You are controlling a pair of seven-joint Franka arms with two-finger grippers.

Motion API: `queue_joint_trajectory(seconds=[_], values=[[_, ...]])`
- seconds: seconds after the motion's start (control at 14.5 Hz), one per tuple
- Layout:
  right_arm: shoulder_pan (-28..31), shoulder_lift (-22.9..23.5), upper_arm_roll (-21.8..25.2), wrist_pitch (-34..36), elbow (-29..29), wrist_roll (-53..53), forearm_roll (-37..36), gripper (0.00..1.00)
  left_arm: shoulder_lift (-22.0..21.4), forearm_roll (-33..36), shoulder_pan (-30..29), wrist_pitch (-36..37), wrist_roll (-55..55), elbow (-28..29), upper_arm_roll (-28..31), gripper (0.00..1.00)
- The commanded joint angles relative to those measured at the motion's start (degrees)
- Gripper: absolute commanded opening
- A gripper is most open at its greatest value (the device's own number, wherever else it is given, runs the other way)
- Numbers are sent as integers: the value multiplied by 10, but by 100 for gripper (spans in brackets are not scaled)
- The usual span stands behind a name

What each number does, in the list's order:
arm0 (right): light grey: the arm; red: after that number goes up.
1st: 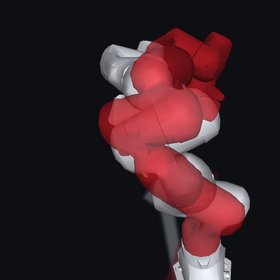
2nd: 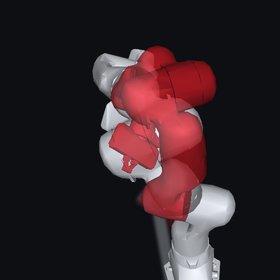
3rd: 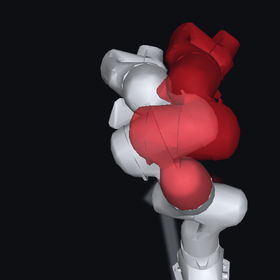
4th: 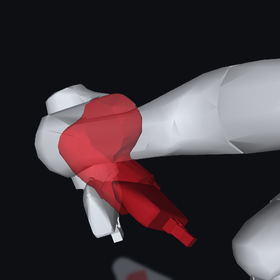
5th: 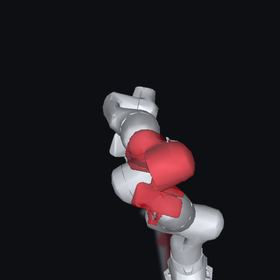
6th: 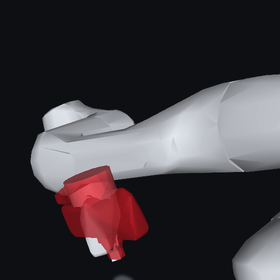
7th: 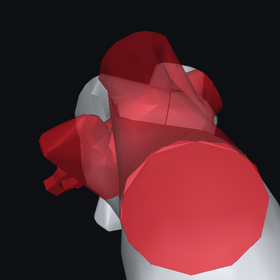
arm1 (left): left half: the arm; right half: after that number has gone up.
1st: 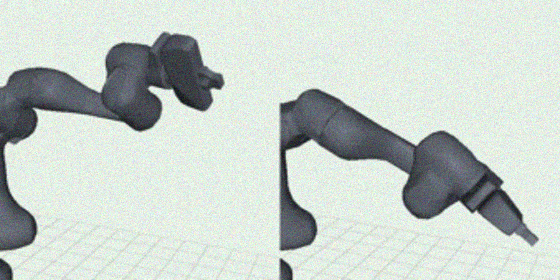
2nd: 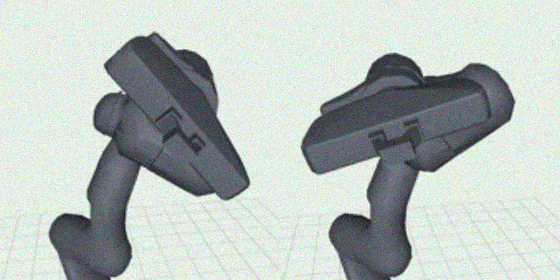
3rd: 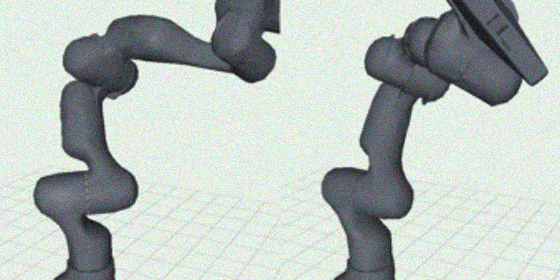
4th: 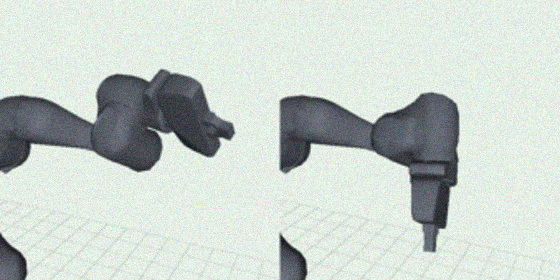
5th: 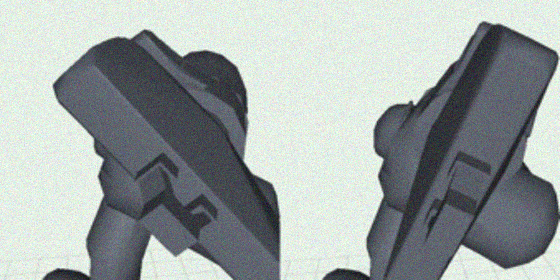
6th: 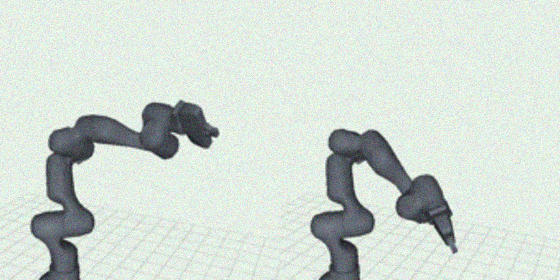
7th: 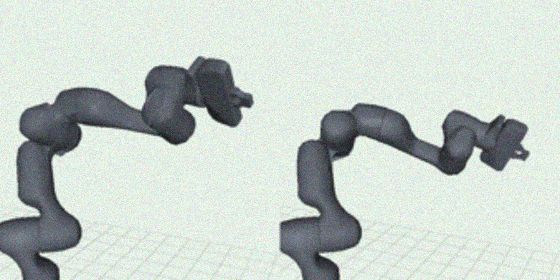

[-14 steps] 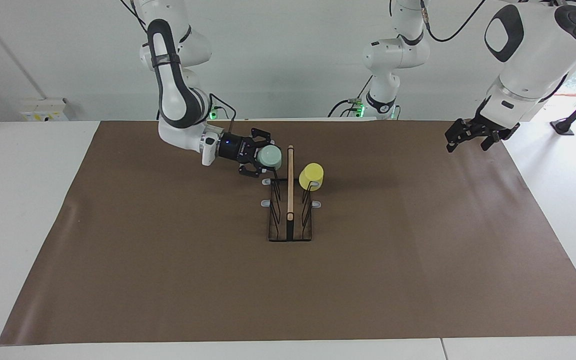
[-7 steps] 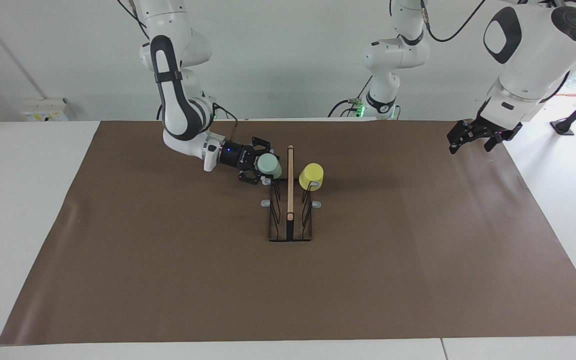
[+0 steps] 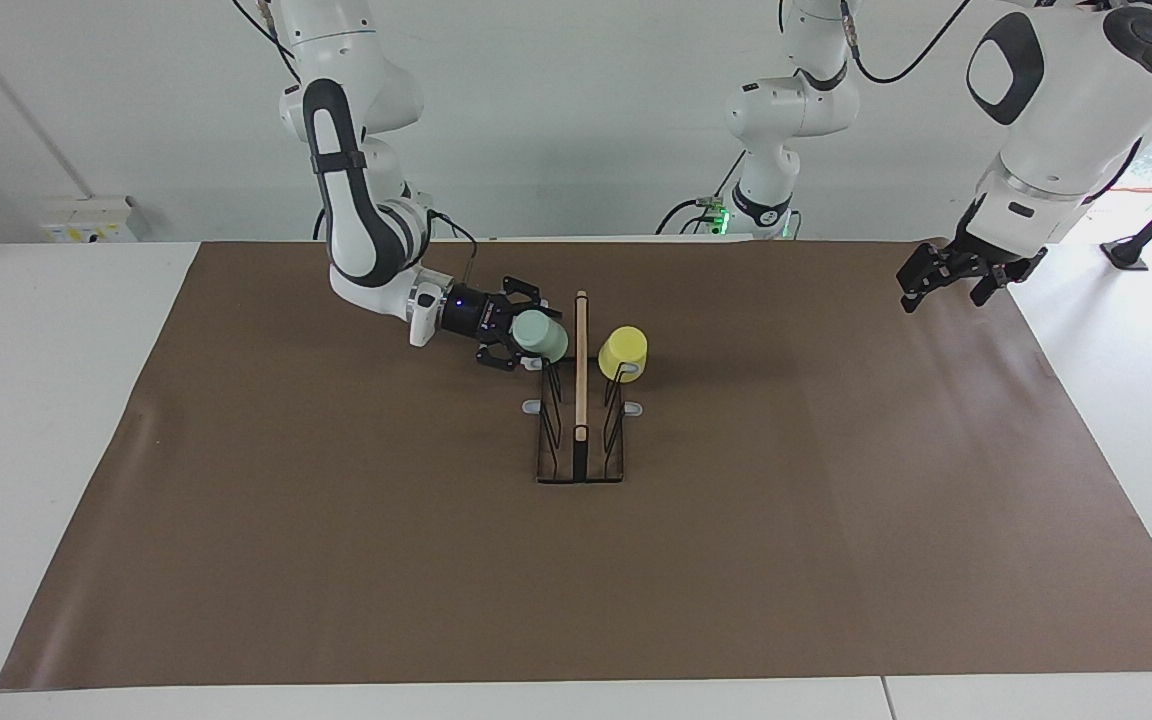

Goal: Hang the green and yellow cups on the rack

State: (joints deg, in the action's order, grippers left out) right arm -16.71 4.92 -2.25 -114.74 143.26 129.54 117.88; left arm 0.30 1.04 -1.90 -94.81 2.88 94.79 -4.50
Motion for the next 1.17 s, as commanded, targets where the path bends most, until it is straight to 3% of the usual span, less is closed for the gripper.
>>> queue_joint_trajectory(seconds=[0.0,0.28,0.62,0.9,1.11], values=[[6,-13,0,29,19,9,17,100,-12,-3,1,-12,8,15,0,100],[43,-28,1,78,61,12,4,100,-14,-3,-4,0,9,17,1,100],[124,-29,1,115,54,4,-92,100,-14,-3,-6,0,9,17,2,100],[208,-32,2,148,17,-76,-220,100,-14,-3,-6,0,9,17,2,100],[260,-32,2,157,-62,-190,-361,100,-14,-3,-6,0,9,17,2,100]])
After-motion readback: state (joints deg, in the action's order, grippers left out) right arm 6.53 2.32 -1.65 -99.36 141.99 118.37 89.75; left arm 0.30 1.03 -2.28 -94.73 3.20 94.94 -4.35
